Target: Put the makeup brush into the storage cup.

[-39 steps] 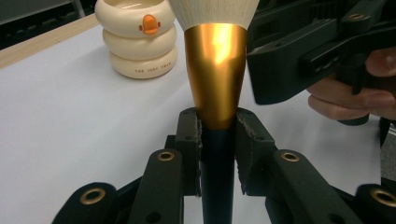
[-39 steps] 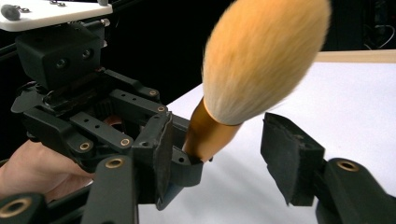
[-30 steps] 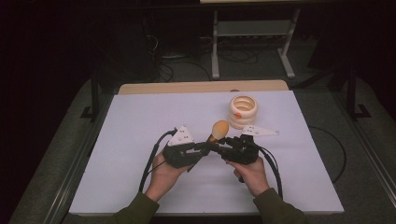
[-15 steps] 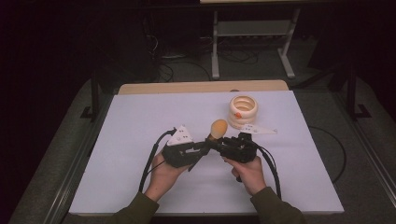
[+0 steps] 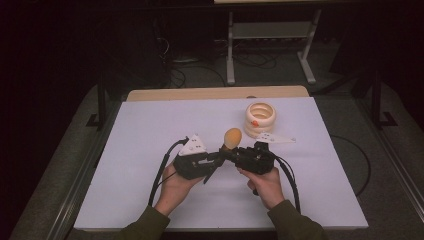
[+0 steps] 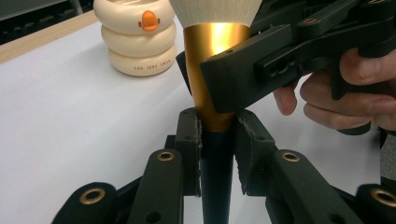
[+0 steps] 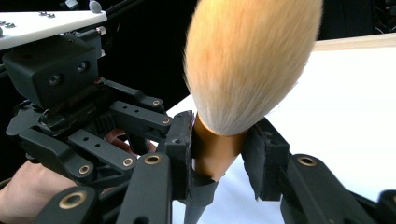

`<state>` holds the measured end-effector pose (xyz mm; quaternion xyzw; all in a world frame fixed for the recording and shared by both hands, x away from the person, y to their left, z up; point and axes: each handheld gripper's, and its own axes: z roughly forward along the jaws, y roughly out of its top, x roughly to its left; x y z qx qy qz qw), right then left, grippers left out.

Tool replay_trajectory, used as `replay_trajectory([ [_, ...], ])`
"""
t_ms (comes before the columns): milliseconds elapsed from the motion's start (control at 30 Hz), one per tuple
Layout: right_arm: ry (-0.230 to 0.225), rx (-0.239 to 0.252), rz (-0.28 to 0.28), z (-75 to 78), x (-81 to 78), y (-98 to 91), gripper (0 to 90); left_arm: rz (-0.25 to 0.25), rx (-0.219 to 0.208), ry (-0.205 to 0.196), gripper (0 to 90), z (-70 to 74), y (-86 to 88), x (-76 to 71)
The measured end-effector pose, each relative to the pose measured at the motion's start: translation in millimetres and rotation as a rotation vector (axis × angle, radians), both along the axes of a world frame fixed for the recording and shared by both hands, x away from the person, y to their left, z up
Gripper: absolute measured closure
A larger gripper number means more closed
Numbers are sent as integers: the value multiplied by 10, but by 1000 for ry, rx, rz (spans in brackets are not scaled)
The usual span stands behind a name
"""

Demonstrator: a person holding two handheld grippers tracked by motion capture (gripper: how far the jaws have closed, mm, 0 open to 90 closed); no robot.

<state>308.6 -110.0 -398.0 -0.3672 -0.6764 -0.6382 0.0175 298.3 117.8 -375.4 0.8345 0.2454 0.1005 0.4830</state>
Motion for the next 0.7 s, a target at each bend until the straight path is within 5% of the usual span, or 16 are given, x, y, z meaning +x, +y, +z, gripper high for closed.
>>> replay_trajectory([
  [300, -7, -11, 1, 12, 3, 13, 642, -11, 11, -2, 704, -3, 17, 16],
  [700, -39, -51, -7, 79, 21, -15, 643, -40, 16, -8, 402, -5, 127, 35],
])
